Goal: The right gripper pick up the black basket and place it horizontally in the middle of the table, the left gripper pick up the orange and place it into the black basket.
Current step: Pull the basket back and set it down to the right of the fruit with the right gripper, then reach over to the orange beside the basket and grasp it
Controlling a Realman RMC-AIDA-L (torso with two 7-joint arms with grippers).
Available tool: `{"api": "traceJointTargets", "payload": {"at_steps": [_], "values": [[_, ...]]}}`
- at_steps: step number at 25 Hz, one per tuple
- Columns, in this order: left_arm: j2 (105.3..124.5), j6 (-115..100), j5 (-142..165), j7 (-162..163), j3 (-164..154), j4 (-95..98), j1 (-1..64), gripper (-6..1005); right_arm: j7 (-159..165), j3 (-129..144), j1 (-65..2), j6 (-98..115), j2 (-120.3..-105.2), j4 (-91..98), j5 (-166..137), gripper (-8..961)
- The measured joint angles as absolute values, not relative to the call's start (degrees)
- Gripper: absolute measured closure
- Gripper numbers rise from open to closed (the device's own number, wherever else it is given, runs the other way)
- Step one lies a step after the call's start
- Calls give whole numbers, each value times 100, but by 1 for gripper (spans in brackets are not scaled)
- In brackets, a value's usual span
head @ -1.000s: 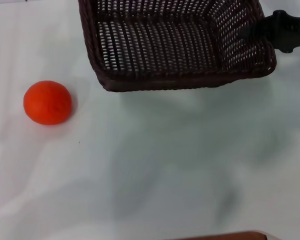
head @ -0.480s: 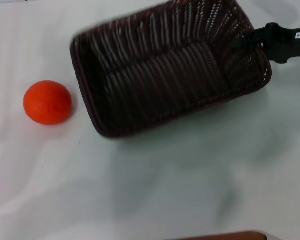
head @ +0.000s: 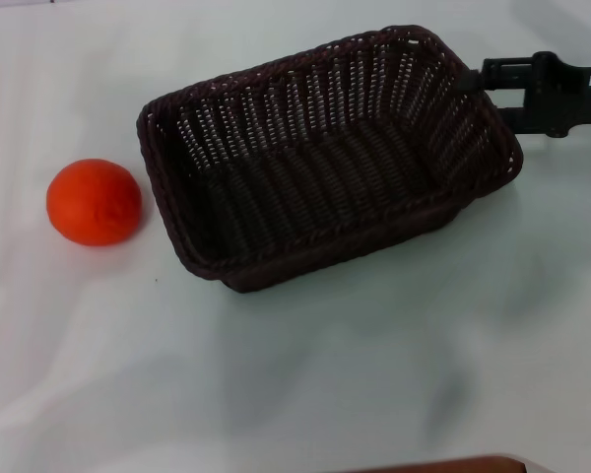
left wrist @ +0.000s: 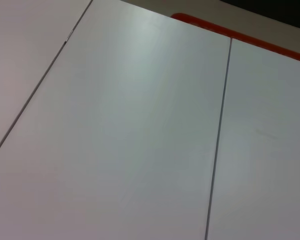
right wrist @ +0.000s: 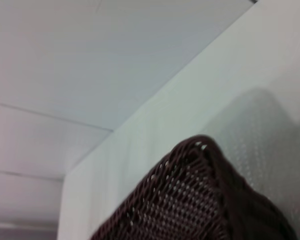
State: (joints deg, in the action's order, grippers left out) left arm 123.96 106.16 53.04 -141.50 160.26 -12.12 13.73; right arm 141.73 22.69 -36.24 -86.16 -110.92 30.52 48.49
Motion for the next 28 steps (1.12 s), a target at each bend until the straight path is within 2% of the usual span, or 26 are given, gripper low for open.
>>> {"api": "traceJointTargets", "payload": {"at_steps": [2,11,14,18,21,23,25,28], "values": [[12395,10612,5304,-14150,16041,-1213,1370,214,14166,2189,-3541,-8617,-11084,3028,4974,239],[12384,10607,5316,-14086,15906,-1285,1356,236,14081,2004,-3312,-8554,-11082,3023,5480,246],[12309,10493,5343,-13597,15470,-1549,1274,237,13806,1852,-3153,-8468,-11114,3015,6141,248],[11965,10089,5769,-12623,14547,-2203,1152,237,13148,1682,-2953,-8446,-11178,2992,7055,248],[11488,9816,6554,-11919,13843,-2554,1192,249,12523,1593,-2814,-8487,-11218,2861,7851,248],[11269,9647,7049,-11565,13594,-2657,1261,255,12144,1553,-2720,-8504,-11263,2729,8410,247],[11178,9485,7577,-11348,13498,-2760,1322,255,11789,1543,-2650,-8517,-11310,2633,8888,247],[11185,9177,8335,-11107,13479,-2998,1352,254,11461,1543,-2614,-8539,-11360,2594,9249,247]]}}
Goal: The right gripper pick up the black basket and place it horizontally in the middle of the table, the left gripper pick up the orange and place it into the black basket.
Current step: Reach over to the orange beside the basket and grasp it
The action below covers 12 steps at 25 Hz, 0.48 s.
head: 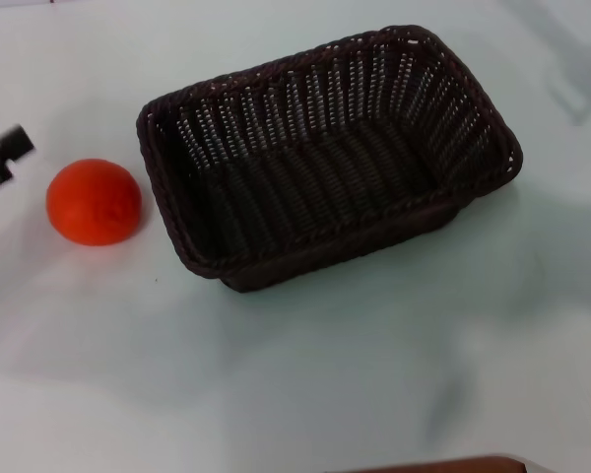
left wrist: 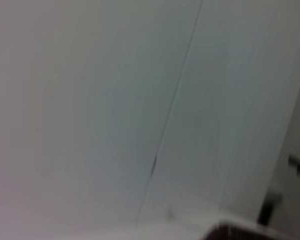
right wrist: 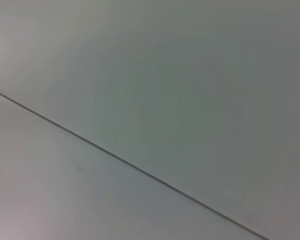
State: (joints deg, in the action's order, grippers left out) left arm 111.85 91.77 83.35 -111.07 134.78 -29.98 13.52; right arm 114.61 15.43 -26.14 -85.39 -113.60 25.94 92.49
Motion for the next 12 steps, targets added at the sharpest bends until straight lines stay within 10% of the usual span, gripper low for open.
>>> {"api": "traceJointTargets", "payload": {"at_steps": [12], "values": [[11550,8112,9564,-10961,13469,-3254,1516,279,11347,1592,-2773,-8501,-11425,2587,9311,247]]}}
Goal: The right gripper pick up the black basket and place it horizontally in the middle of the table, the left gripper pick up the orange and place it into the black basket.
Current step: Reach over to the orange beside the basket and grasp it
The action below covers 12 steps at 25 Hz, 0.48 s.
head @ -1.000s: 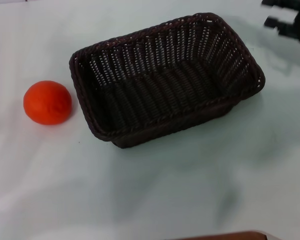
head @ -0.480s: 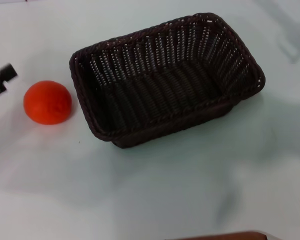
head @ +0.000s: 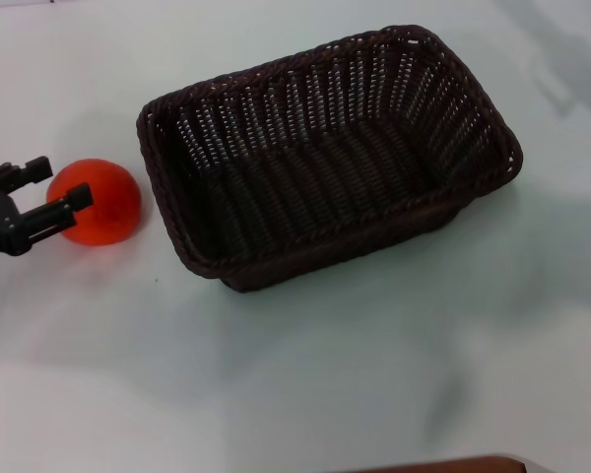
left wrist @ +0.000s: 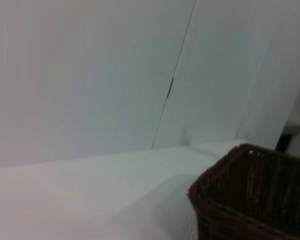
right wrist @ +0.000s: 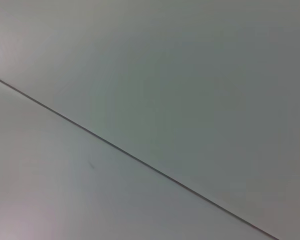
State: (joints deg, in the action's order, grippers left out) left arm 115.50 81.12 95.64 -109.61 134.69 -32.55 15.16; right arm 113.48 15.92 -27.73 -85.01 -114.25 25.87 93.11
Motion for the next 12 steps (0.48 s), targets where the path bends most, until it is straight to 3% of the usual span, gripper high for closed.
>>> {"api": "traceJointTargets", "payload": {"at_steps": [7,12], "values": [[11679,7663,9855,-10964,13461,-3272,1660,293,11343,1570,-2783,-8490,-11453,2584,9318,248],[11660,7597,9980,-10906,13512,-3283,1720,303,11329,1551,-2771,-8487,-11461,2584,9322,247]]}}
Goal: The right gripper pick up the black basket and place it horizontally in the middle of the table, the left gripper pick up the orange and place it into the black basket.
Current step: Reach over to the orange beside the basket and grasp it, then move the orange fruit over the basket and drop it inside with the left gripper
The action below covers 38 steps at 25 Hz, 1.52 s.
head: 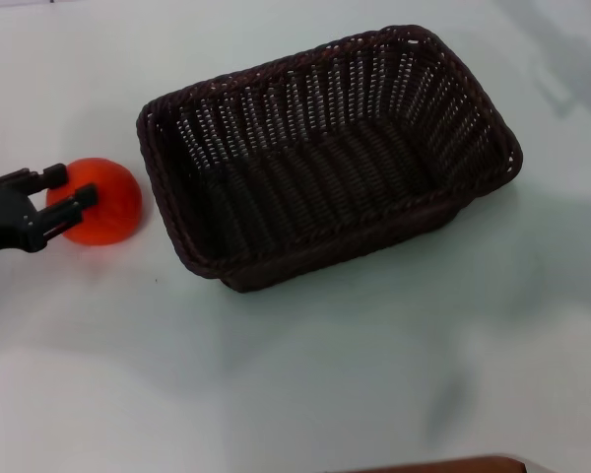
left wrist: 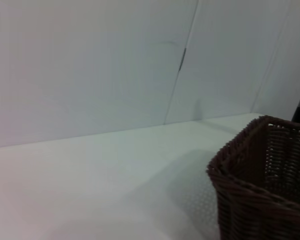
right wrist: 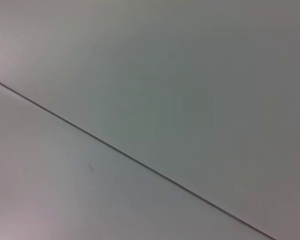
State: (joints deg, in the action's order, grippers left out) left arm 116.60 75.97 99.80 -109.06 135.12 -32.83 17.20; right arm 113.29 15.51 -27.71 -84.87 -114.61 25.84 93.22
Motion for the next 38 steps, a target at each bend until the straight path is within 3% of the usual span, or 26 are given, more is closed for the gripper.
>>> {"api": "traceJointTargets", "payload": {"at_steps": [11,21,28,38], "values": [[11672,7494,10013,-10922,13492,-3287,1725,764,11277,1499,-2809,-8456,-11461,2574,9327,248],[11748,7515,10008,-10999,13512,-3491,1693,926,11212,1494,-2847,-8372,-11469,2502,9334,247],[11873,8346,9793,-11098,14623,-3753,1594,934,11198,1458,-2848,-8367,-11470,2495,9348,248],[11901,10061,9285,-10672,15553,-3746,2033,951,11127,1415,-2871,-8375,-11472,2433,9352,248]]}}
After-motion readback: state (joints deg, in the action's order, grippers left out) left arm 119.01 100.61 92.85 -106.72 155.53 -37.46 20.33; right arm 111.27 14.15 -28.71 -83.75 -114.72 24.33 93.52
